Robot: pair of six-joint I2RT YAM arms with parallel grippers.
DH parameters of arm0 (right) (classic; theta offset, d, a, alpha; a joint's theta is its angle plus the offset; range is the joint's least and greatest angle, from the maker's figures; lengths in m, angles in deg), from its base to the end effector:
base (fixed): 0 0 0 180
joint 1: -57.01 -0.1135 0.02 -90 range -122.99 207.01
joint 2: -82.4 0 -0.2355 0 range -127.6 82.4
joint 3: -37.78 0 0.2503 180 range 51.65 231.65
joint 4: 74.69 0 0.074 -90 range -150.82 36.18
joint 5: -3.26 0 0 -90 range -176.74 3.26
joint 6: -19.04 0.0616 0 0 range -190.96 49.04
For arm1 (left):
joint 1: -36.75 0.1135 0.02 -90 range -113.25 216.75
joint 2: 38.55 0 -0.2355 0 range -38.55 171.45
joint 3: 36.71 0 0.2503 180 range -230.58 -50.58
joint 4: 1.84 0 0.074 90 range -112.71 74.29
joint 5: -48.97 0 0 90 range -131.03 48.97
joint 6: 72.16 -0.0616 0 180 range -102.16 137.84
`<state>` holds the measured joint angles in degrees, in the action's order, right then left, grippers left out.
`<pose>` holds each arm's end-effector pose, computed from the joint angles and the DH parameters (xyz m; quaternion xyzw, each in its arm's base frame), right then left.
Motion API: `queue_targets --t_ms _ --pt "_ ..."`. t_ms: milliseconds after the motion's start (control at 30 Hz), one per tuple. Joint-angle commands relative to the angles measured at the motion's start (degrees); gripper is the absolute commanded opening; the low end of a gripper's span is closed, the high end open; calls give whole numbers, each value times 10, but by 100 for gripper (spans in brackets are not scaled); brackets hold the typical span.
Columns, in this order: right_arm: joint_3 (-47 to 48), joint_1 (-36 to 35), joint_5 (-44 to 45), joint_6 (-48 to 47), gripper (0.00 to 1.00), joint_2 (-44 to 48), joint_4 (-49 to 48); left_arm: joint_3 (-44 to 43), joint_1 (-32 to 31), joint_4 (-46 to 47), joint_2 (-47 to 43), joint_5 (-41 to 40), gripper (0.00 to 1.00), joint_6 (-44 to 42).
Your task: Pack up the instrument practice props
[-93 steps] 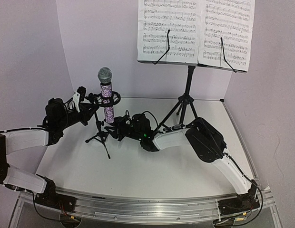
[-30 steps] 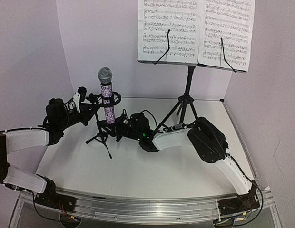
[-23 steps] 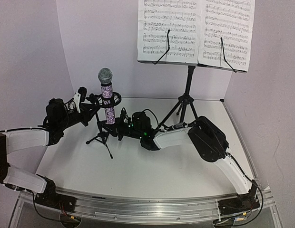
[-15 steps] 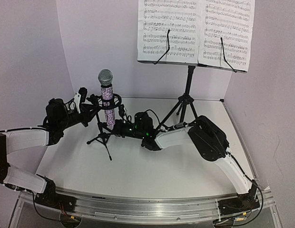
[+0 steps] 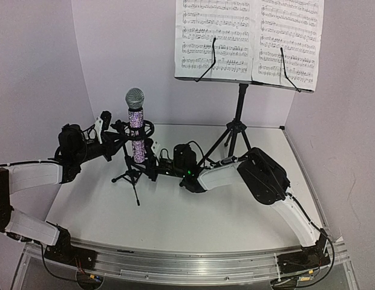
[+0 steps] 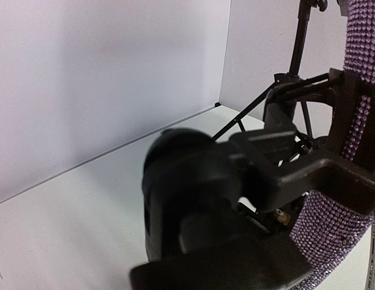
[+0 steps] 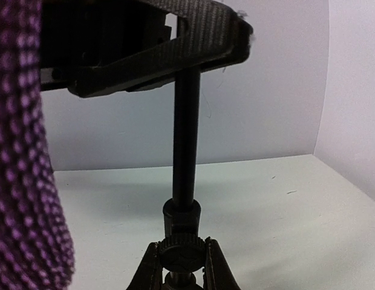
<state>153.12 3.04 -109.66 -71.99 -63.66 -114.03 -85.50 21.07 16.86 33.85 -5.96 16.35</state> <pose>0.3099 0.4668 0.1367 -0.4287 0.4972 0.4472 0.6075 0.2813 -0.1157 0.2271 0.3063 0.6642 -0.2999 0.6124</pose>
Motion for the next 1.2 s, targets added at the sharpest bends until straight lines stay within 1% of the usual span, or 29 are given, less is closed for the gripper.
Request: queue_targets --t_ms 0,33,67,133,200,300,333,400,433,567,700,800,867,1000,1100,1167 --pt "-8 -4 0 -116 1 -12 -24 -22 5 -13 9 5 0 16" --pt "-8 -4 3 -110 5 -12 -23 -23 6 -14 9 4 0 16" --pt "-10 -5 9 -99 18 -10 -24 -23 5 -14 9 4 0 16" --pt "-18 -9 29 -63 37 4 -24 -23 6 -14 8 2 0 16" --pt "-32 -15 53 -11 48 25 -24 -23 6 -14 8 2 0 17" --pt "-63 -24 72 85 71 62 -23 -23 6 -11 10 1 0 19" --pt "-75 -27 77 109 74 74 -23 -23 6 -10 10 1 0 19" --pt "-99 -36 89 166 73 94 -23 -23 6 -7 11 2 0 20" --pt "-109 -39 97 200 71 102 -23 -23 6 -5 11 1 0 20" --pt "-130 -40 124 395 65 123 -7 -23 6 -3 11 -2 0 18" --pt "-127 -40 141 578 62 118 24 -23 5 0 11 0 0 18" --pt "-106 -40 138 689 59 98 48 -22 6 3 11 3 0 17" --pt "-85 -41 135 743 58 79 59 -22 6 2 11 5 0 16" --pt "-62 -39 147 803 54 59 58 -24 6 3 11 6 0 16" --pt "-38 -36 155 840 54 52 49 -22 6 3 8 9 0 16" --pt "-16 -33 156 890 55 36 30 -21 6 3 8 10 0 16"
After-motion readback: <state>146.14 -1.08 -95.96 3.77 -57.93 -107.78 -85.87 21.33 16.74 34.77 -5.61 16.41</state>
